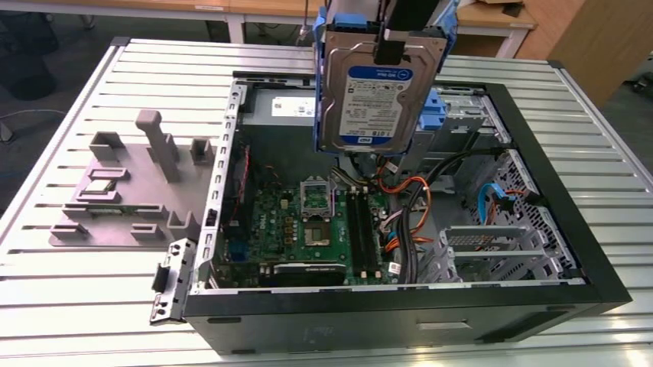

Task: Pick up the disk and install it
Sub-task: 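Pick up the disk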

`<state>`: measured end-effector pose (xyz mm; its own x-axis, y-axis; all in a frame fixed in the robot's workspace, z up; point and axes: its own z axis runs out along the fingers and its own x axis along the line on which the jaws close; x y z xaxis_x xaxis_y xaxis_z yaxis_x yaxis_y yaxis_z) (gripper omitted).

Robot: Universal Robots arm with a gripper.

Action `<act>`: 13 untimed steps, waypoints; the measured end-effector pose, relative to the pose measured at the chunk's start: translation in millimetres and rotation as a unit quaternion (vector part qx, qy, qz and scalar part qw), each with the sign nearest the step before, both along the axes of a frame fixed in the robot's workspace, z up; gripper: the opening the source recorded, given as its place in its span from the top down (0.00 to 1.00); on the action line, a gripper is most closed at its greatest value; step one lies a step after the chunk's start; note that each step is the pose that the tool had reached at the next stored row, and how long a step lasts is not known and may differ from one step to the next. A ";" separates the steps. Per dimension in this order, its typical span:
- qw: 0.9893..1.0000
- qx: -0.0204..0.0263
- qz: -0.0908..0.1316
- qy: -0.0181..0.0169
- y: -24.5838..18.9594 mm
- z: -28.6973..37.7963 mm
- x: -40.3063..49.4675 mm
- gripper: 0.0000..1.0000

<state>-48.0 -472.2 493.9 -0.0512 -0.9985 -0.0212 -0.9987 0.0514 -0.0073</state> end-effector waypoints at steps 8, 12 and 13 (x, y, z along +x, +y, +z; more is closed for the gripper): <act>1.000 0.000 0.000 0.000 -3.6 -0.1 0.7 0.65; 1.000 0.000 0.000 0.000 -3.8 -0.1 0.7 0.65; 1.000 0.000 0.000 0.000 -4.2 0.0 0.9 0.65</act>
<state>-47.2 -476.4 493.9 -0.0511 -0.9985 -0.0210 -0.9987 0.0513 -0.0074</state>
